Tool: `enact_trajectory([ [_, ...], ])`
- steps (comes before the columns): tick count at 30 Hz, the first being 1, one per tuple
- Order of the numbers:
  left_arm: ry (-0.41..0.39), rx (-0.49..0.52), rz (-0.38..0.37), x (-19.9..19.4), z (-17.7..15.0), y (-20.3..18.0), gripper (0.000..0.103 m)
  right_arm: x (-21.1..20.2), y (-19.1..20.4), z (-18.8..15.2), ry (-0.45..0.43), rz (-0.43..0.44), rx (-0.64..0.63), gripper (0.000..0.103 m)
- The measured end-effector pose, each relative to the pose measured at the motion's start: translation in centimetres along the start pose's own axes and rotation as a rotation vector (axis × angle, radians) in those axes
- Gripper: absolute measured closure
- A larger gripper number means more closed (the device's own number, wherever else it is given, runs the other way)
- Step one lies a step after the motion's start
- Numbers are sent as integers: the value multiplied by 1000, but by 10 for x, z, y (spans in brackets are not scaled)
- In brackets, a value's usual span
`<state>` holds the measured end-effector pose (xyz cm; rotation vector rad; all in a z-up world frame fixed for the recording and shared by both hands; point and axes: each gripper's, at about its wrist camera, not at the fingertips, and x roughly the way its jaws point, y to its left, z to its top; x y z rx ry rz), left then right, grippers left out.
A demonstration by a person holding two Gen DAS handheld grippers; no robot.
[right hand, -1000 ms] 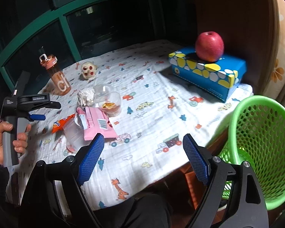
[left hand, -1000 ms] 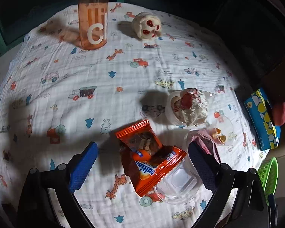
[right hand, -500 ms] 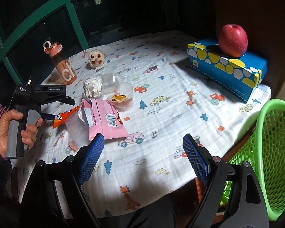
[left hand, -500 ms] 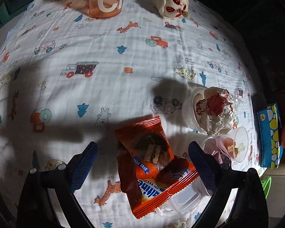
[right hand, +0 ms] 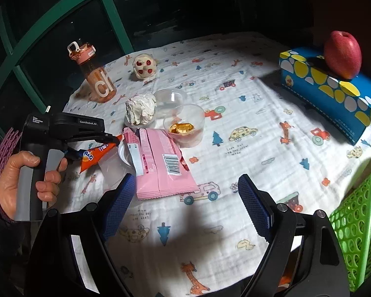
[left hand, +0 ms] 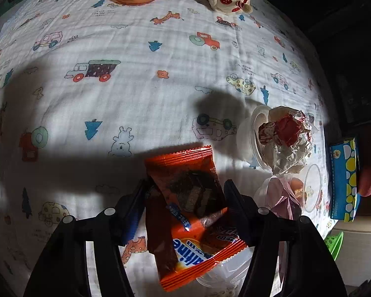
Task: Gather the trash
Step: 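Move the left gripper to the orange wafer wrapper and grasp it, then grasp the pink snack wrapper with the right gripper and lift it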
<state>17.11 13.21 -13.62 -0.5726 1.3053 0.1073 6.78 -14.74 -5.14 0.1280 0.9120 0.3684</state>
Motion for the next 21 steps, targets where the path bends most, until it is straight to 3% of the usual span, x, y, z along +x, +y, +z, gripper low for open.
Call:
enact_trajectory([
  [8,-58,39,-42,-22,1,2,63,32,4,13,57,129,39,19],
  [21,-97,90,-85,-44,-3,6,65,83,-6,30,134,247,114,13],
])
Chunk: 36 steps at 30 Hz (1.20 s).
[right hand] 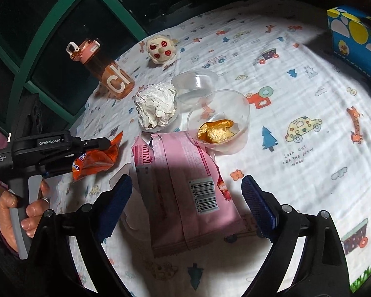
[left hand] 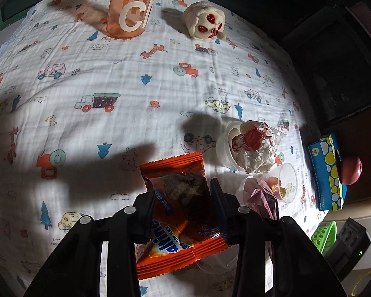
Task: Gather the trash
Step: 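Grasp the pink snack wrapper with the right gripper and lift it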
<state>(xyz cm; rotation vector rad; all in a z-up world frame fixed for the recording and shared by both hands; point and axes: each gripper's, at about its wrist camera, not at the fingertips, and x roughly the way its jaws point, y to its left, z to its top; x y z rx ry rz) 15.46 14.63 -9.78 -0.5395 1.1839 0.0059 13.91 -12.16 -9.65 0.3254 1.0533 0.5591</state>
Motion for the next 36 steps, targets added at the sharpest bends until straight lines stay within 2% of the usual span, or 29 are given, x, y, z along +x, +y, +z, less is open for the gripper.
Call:
enact_trajectory([
  [12,-27,45,2,-8,1,-4,65,30,-11,6,60,73,46,11],
  [14,-30,48,5,-9,1,-4,65,30,-12,6,57,85,54,14],
  [16,-33,52,8,-9,0,-4,65,31,-11,7,66,91,52,23],
  [20,-39,60,10,-12,-2,-7,65,31,-10,5,67,80,43,31],
  [24,-52,68,12,-17,-4,-10,65,21,-7,0,49,84,34,36],
  [27,-63,76,5,-24,-6,-13,65,8,-1,-5,19,57,-1,38],
  [36,-88,131,-38,-44,-20,-36,65,-45,9,-21,-90,2,-31,39],
])
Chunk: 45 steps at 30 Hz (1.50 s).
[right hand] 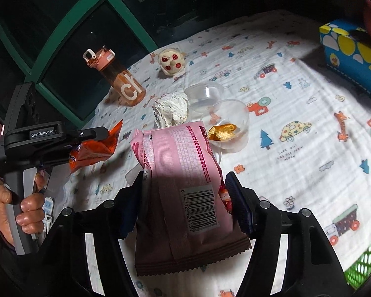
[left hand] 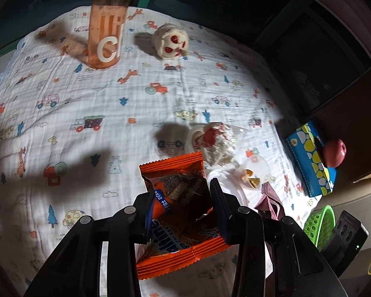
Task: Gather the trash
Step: 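Grasp the pink snack wrapper with the right gripper and lift it, then drop the pink wrapper into the basket with the right gripper while the left gripper drops the orange wrapper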
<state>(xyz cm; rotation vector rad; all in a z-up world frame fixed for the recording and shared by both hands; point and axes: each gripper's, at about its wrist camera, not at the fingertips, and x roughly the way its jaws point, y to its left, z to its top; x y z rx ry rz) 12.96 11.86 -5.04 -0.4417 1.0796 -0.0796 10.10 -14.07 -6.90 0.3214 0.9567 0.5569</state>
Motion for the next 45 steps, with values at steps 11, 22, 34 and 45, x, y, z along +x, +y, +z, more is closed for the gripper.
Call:
enact_trajectory([
  [11,26,160,-90,-1,-26,-79,65,-83,-11,-23,-135,-215,-14,39],
  [22,77,306,-165,11,-56,-166,65,-148,-57,-46,-196,-447,50,38],
  [34,125,459,-230,24,-88,-254,65,-213,-131,-75,-227,-640,211,35],
  [45,164,567,-273,36,-118,-315,65,-248,-177,-97,-244,-737,318,21],
])
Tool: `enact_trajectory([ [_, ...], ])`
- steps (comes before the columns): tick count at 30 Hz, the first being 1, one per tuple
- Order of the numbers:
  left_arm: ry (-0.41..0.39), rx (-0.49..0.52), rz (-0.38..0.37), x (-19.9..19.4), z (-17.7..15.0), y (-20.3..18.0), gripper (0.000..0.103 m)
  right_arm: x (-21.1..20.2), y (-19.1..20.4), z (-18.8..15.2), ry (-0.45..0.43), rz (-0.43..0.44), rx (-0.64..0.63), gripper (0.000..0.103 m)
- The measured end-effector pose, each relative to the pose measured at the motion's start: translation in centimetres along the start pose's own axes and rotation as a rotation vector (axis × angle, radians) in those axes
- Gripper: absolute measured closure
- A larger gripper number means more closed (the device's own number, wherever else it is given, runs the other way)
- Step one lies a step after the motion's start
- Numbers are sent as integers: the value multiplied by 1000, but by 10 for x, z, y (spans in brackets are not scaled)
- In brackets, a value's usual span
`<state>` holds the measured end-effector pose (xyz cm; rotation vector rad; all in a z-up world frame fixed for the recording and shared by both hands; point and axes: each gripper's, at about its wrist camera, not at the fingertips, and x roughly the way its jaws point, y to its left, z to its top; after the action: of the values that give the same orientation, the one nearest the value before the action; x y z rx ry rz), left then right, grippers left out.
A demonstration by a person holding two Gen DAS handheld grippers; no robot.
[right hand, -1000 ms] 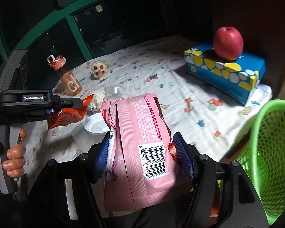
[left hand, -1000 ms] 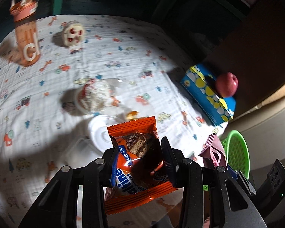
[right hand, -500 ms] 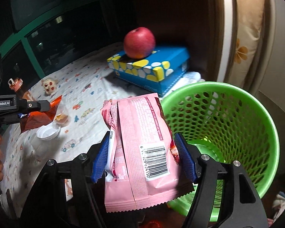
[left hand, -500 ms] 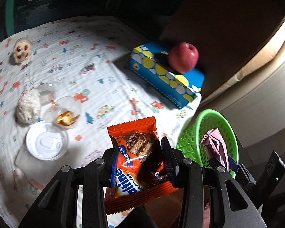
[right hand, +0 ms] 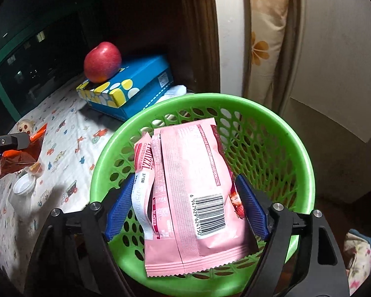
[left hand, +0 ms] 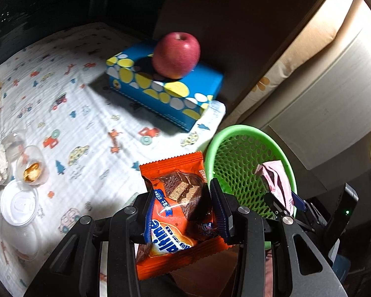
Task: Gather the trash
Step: 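Drop the pink wrapper into the basket with the right gripper while the left gripper drops the orange wrapper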
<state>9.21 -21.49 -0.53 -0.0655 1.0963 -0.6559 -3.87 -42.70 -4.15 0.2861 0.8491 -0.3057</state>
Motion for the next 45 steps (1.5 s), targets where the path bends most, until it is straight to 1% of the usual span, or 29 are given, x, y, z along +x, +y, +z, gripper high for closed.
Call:
enact_trajectory([
  [2,8,15,-12,6,1,-11,65,-2,-8,-1,-1,-3,14,19],
  [4,18,30,-23,13,1,-22,65,-4,-15,-2,-7,-5,23,15],
  [10,42,74,-56,32,-4,-53,65,-16,-31,-8,-24,-3,53,15],
  [12,48,87,-55,38,-5,-61,65,-21,-36,-9,-35,-1,63,14],
  [18,75,110,-64,59,-7,-80,65,-38,-51,-16,-66,-8,89,14],
  [22,95,124,-87,72,-8,-92,63,-47,-59,-23,-80,-8,108,14],
  [23,97,127,-92,75,-8,-95,60,-49,-61,-24,-83,-9,112,14],
  [24,101,131,-96,77,-8,-98,54,-51,-63,-26,-87,-11,117,14],
  [26,108,135,-106,83,-10,-103,50,-55,-68,-29,-93,-10,130,14],
  [29,119,141,-127,89,-13,-109,39,-60,-73,-34,-98,-7,147,14],
  [32,122,145,-143,91,-17,-109,38,-63,-76,-36,-99,-7,156,14],
  [36,111,162,-121,83,-21,-101,38,-65,-71,-37,-101,8,145,14],
  [41,84,166,-47,67,-28,-76,38,-65,-52,-35,-107,47,107,14],
  [45,56,146,21,50,-35,-44,38,-63,-29,-31,-106,85,70,13],
])
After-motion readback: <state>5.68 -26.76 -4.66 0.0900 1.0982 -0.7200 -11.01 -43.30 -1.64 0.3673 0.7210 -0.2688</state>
